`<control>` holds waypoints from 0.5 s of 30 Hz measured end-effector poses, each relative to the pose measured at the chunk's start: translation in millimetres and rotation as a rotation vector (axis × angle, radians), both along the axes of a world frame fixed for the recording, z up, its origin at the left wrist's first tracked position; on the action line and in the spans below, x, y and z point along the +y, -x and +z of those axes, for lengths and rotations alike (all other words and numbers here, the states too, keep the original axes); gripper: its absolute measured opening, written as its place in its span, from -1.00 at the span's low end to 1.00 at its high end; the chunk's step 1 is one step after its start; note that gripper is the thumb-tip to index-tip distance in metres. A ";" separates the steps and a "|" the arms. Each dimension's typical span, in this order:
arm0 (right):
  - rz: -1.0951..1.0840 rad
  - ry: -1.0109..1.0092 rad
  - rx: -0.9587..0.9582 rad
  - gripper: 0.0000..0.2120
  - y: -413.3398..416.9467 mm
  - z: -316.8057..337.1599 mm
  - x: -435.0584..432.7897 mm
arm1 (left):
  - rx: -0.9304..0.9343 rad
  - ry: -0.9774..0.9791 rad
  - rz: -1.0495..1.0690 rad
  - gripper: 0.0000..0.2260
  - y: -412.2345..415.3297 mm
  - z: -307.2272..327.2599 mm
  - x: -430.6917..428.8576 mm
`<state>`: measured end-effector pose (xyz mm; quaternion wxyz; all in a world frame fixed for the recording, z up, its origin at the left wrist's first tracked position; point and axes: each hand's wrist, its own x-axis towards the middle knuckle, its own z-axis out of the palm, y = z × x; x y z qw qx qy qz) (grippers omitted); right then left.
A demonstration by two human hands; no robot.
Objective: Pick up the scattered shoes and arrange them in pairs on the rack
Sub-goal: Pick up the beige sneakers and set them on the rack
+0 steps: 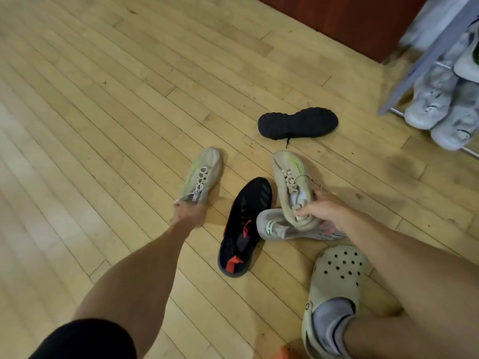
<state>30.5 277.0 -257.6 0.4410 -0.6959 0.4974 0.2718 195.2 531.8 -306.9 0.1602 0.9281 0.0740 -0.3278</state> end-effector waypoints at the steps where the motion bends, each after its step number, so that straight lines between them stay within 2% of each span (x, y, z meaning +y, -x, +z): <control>1: -0.016 -0.002 0.006 -0.44 2.1 -0.4 1.3 | 0.013 -0.021 -0.034 -0.30 3.8 0.8 -1.8; 5: -0.110 -0.019 -0.017 -0.59 6.8 -0.9 8.5 | -0.090 -0.148 -0.023 -0.61 6.4 1.9 5.2; 7: -0.141 0.046 -0.064 -0.64 7.4 1.9 13.6 | -0.066 -0.042 0.070 -0.70 1.6 -4.6 13.9; 9: -0.176 0.073 -0.094 -0.61 8.5 3.7 17.9 | 0.004 0.183 0.234 -0.79 2.5 -12.0 17.9; 11: -0.199 0.070 -0.108 -0.57 10.1 4.9 19.4 | 0.033 0.331 0.434 -0.69 13.0 -16.4 18.2; 13: -0.217 0.054 -0.124 -0.57 12.5 9.6 17.7 | 0.077 0.367 0.559 -0.56 22.4 -16.6 14.1; 15: -0.231 0.047 -0.139 -0.59 15.5 16.4 12.6 | 0.126 0.408 0.643 -0.57 28.3 -17.3 5.7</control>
